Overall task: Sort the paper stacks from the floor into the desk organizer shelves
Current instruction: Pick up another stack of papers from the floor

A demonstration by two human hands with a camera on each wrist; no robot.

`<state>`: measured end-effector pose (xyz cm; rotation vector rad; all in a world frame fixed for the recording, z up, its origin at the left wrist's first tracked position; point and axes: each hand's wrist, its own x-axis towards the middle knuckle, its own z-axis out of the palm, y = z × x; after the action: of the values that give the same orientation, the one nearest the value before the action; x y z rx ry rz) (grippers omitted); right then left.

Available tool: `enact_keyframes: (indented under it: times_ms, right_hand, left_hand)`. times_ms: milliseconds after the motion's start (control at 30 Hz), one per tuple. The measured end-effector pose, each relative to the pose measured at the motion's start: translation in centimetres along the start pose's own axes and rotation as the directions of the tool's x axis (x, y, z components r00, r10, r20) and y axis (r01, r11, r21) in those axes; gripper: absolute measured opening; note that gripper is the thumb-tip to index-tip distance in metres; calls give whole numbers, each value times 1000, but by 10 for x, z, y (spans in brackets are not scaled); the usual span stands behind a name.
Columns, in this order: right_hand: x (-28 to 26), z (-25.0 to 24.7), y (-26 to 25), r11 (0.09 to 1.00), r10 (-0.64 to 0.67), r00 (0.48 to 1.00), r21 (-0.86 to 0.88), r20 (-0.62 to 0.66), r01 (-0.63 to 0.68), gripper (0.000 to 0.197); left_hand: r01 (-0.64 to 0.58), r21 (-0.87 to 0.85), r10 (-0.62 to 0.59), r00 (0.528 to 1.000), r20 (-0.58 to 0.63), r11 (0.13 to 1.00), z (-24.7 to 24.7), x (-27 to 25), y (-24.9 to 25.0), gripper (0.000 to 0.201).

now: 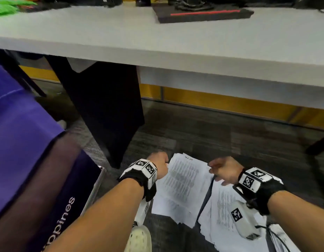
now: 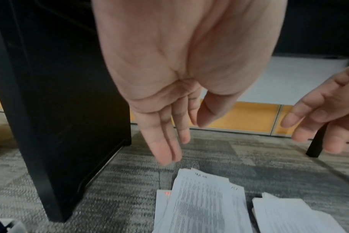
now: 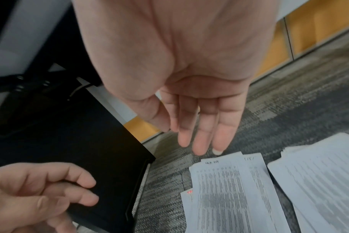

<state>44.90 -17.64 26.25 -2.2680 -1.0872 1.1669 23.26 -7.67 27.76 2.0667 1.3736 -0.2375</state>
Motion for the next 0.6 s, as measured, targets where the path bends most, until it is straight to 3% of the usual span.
enact_keyframes:
  times_ms: [133, 233, 333, 433, 600]
  right_hand:
    - [50, 41, 14, 987, 120, 993, 101, 23, -122, 17]
    - [87, 76, 36, 925, 248, 954, 251, 169, -285, 16]
    - [115, 112, 62, 907, 295, 924, 233, 242, -351, 20]
    - [120, 145, 74, 865, 368, 912, 294, 182, -407, 17]
    - [136, 182, 94, 837, 407, 903, 341, 138, -429, 45]
  left_hand:
    - [16, 63, -18, 999, 34, 998, 34, 47, -32, 35]
    - [36, 88, -41, 998, 51, 995, 68, 75, -63, 35]
    - [72, 48, -76, 994, 73, 996, 104, 93, -95, 38]
    - [107, 8, -107, 986, 129, 994, 133, 99, -121, 44]
    - [87, 24, -89, 985, 145, 996, 161, 114, -146, 48]
